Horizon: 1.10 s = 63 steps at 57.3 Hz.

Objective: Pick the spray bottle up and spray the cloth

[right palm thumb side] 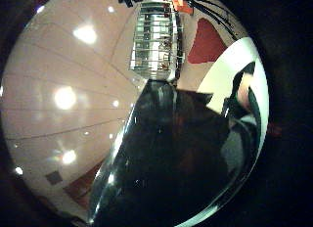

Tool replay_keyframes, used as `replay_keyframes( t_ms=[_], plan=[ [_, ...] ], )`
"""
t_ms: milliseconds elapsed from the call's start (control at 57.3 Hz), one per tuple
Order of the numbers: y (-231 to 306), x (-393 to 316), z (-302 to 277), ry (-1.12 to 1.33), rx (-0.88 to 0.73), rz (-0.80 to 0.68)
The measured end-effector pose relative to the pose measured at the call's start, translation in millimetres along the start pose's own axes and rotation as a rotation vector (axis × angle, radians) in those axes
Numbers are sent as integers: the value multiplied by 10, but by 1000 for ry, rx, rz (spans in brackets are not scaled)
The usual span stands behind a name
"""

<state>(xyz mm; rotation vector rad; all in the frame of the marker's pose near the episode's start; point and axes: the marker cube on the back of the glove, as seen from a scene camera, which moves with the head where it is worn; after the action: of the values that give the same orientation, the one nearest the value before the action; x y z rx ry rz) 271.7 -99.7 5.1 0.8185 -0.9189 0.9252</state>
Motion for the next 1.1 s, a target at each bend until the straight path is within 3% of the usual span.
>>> replay_keyframes(
  t_ms=[174,314,506,715,1099],
  plan=[
    [-27,-333,113,204,-306,-99],
    [66,-759,152,460,-581,-308],
    [389,-1292,238,928,-748,-505],
    [889,-1469,392,1384,-852,-602],
    [1608,-1051,880,1654,-1010,-636]
  ],
)
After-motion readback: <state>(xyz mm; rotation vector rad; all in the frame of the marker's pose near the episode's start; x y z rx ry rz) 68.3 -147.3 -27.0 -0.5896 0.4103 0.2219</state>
